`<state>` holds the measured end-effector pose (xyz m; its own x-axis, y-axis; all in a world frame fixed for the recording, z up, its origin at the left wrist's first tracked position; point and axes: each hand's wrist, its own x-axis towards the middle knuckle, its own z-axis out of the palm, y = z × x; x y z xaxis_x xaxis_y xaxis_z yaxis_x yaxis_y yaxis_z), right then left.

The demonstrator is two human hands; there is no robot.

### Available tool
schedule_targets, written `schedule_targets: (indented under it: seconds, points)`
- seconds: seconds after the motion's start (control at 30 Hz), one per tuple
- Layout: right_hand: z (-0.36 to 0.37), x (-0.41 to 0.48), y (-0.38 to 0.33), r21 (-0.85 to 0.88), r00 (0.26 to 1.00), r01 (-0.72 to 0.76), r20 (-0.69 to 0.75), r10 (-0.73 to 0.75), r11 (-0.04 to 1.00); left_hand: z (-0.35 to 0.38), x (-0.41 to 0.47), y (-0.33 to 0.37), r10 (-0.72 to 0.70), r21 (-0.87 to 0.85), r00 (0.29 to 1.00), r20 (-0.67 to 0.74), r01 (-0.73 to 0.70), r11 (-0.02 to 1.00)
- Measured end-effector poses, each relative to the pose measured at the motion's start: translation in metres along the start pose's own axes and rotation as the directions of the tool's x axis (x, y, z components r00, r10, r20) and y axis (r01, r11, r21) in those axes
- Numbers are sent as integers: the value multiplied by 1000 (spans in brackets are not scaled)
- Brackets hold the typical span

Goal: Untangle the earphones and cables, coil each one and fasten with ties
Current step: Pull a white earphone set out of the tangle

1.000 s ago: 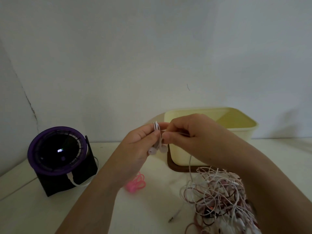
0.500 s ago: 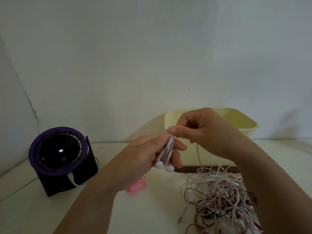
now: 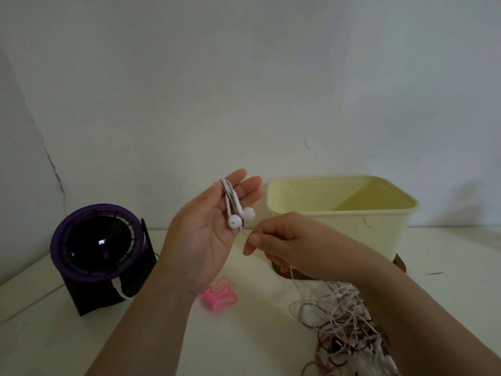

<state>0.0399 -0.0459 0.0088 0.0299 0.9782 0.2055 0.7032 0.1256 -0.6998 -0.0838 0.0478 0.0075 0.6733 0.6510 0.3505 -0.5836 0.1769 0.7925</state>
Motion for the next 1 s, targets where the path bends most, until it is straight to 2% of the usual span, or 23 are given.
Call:
schedule_targets:
  seconds: [0.13, 0.3, 0.4, 0.5, 0.6, 0.67, 0.77, 0.87, 0.93, 1.0]
  points:
    - [-9, -9, -10, -114, 999, 32, -12, -33, 993, -7, 0, -3, 15, 265, 1000, 13, -18, 964]
    - [-18, -16, -15, -119, 991, 82, -97, -94, 989, -13, -4, -11, -36, 641, 996, 87, -28, 767]
    - [-26, -18, -15, -131, 970, 95, -213, -121, 987, -12, -5, -12, -68, 737, 992, 110, -35, 675]
    - [-31, -18, -14, -122, 923, 105, -358, -142, 987, -10, -8, -10, -171, 743, 976, 135, 15, 669]
    - [-32, -15, -11, -58, 877, 126, -461, -139, 990, -6, -12, -10, -272, 715, 948, 167, 74, 696]
    - [-31, -10, -4, 15, 861, 134, -497, -109, 991, -3, -13, -9, -292, 642, 938, 186, 109, 759]
    - [-25, -2, 7, 113, 882, 128, -466, -61, 985, 1, -13, -4, -269, 420, 929, 255, 145, 896]
    - [-14, 5, 13, 129, 946, 102, -320, -56, 986, 5, -11, 3, -188, 78, 930, 316, 172, 982]
    - [-6, 8, 13, 94, 970, 64, -239, -40, 994, 8, -9, 4, -149, -76, 969, 198, 167, 983]
    - [0, 9, 10, 52, 980, 48, -194, -37, 997, 8, -6, 3, -127, -131, 991, 45, 132, 983]
